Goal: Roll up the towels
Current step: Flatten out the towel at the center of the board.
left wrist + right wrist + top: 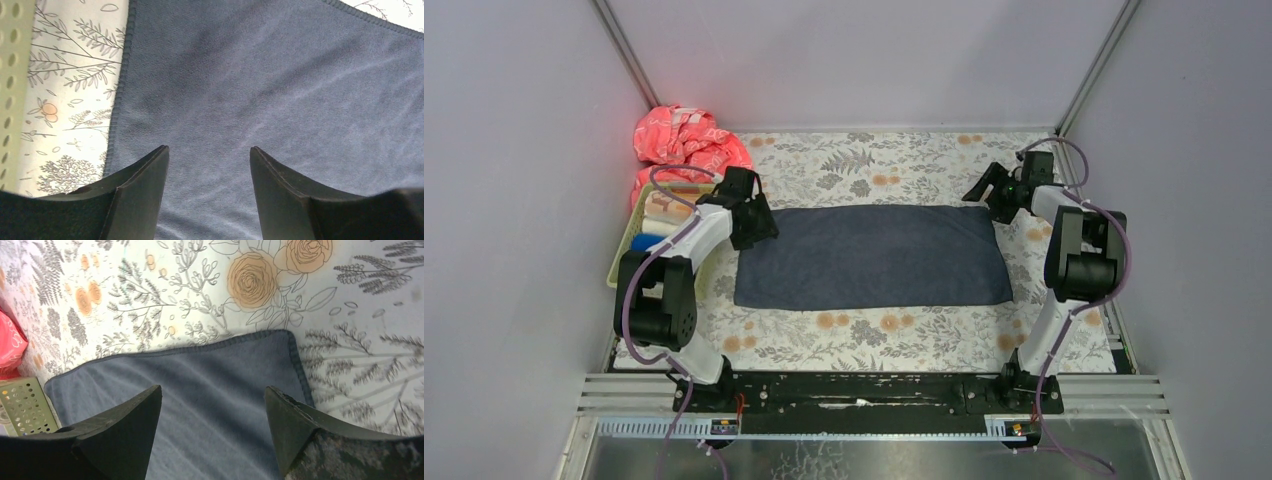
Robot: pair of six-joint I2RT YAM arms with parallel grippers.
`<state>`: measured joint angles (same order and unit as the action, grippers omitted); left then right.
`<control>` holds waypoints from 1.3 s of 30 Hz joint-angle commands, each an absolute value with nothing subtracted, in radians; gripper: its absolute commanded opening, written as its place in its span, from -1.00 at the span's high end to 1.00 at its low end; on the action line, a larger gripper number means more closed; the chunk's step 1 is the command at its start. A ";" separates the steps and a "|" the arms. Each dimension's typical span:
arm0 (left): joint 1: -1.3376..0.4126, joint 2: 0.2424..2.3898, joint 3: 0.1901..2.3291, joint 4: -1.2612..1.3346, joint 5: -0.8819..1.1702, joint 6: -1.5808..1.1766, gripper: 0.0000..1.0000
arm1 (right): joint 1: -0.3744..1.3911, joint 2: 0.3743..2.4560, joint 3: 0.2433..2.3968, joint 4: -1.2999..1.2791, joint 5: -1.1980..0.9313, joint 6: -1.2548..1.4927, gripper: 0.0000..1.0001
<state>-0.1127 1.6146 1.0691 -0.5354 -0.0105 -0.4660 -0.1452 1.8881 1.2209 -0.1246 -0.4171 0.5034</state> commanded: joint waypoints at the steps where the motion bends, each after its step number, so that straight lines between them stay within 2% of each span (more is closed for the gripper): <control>1: -0.118 1.610 1.094 -0.543 -0.080 -0.405 -0.21 | -0.144 1.966 1.309 -0.076 -0.478 0.510 -0.63; 14: -0.115 1.730 1.215 -0.559 -0.058 -0.418 -0.23 | -0.160 2.178 1.519 -0.222 -0.349 0.450 -0.64; 23: -0.073 1.940 1.466 -0.576 -0.093 -0.465 -0.21 | -0.159 2.092 1.530 -0.285 -0.361 0.385 -0.64; 27: -0.062 2.029 1.559 -0.598 -0.123 -0.439 -0.16 | -0.157 2.016 1.472 -0.294 -0.380 0.389 -0.63; 30: -0.063 2.068 1.594 -0.653 -0.072 -0.442 -0.13 | -0.153 1.958 1.409 -0.306 -0.394 0.405 -0.63; 39: -0.081 1.812 1.243 -0.602 0.029 -0.475 -0.21 | -0.146 1.655 1.104 -0.392 -0.280 0.478 -0.66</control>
